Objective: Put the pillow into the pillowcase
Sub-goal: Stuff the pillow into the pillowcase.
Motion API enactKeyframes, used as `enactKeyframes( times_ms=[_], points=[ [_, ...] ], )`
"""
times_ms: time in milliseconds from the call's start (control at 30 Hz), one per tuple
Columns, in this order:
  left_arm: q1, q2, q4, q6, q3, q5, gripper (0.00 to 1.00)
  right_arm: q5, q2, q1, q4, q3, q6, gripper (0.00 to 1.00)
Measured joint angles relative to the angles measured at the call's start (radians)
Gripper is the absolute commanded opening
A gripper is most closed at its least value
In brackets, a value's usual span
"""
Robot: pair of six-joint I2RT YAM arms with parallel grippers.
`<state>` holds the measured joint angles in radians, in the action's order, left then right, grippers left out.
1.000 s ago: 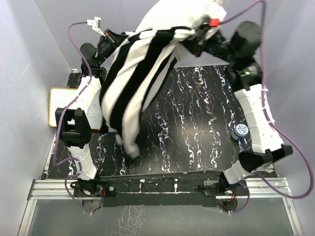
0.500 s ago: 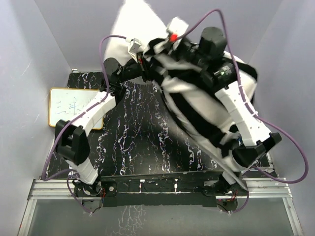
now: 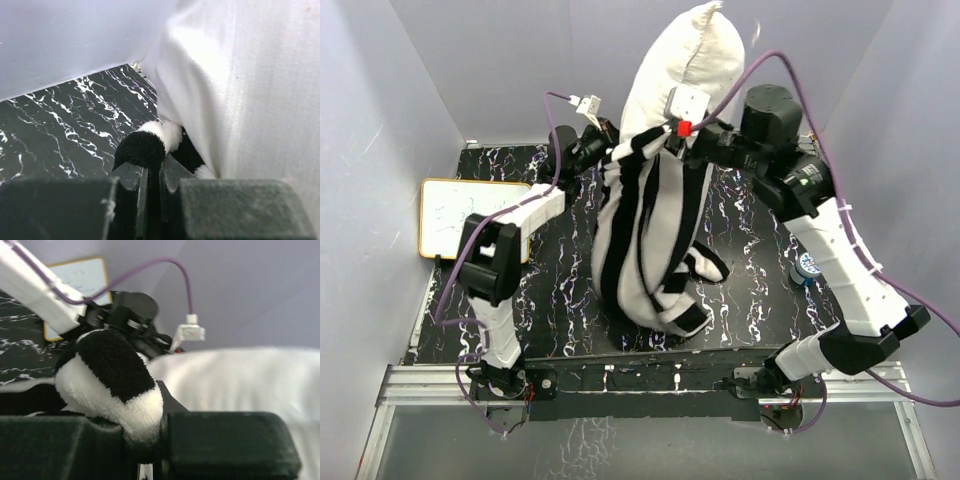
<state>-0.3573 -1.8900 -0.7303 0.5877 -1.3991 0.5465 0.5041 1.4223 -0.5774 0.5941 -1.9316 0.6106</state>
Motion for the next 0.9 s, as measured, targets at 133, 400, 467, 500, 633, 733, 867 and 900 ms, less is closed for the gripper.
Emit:
enactKeyframes(
  times_ms=[133, 400, 467, 500, 633, 733, 867, 900],
  points=[
    [-0.022, -0.179, -0.039, 0.067, -0.119, -0.01, 0.0, 0.037, 0.011, -0.063, -0.019, 0.11, -0.01, 0.08],
    [-0.048, -0.289, -0.092, 0.151, -0.167, 0.008, 0.0, -0.055, 0.023, -0.324, 0.04, 0.326, 0.016, 0.08],
    [-0.049, -0.287, -0.143, 0.177, -0.158, 0.022, 0.0, -0.075, 0.043, -0.358, 0.027, 0.326, 0.013, 0.08],
    [-0.05, -0.282, -0.17, 0.189, -0.141, 0.026, 0.0, -0.087, 0.058, -0.371, 0.011, 0.325, 0.009, 0.08],
    [-0.049, -0.263, -0.259, 0.227, -0.071, 0.029, 0.0, -0.109, 0.129, -0.399, -0.007, 0.293, -0.01, 0.08],
    [-0.042, -0.262, -0.299, 0.249, -0.06, 0.038, 0.0, -0.135, 0.186, -0.431, 0.035, 0.21, 0.008, 0.08],
    [-0.03, -0.263, -0.293, 0.274, -0.125, 0.068, 0.0, -0.206, 0.275, -0.48, 0.134, -0.066, 0.077, 0.08],
    [-0.029, -0.264, -0.284, 0.278, -0.164, 0.078, 0.0, -0.24, 0.298, -0.491, 0.152, -0.155, 0.104, 0.08]
  ],
)
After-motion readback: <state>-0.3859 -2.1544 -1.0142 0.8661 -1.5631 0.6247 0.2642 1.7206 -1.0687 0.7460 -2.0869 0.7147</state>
